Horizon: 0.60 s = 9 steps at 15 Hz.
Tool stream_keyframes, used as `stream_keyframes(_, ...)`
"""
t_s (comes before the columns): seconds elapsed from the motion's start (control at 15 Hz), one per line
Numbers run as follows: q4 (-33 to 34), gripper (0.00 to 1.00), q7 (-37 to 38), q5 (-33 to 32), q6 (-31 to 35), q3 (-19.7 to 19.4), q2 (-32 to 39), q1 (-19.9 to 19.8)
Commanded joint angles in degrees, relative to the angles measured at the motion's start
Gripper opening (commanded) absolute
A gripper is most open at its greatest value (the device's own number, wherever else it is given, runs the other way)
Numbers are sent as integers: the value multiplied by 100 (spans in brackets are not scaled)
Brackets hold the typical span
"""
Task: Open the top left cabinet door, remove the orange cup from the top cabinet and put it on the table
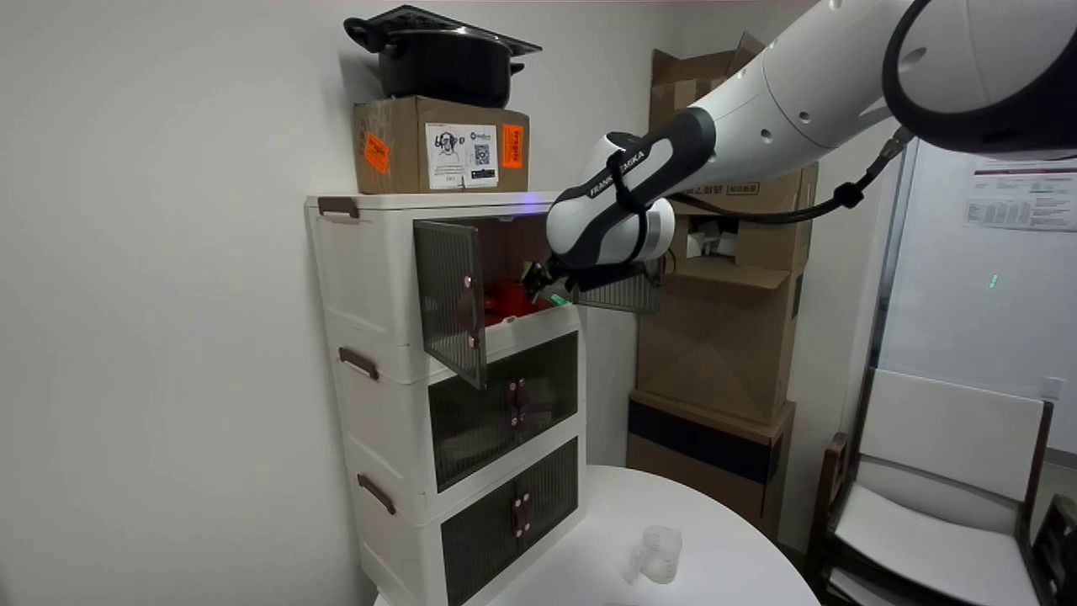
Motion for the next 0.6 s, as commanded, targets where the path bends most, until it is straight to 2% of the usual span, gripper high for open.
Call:
stream_keyframes(0.0,39,100,259,-123,419,-56,136,11)
stream_keyframes(0.53,555,100,365,-124,654,-97,649,10)
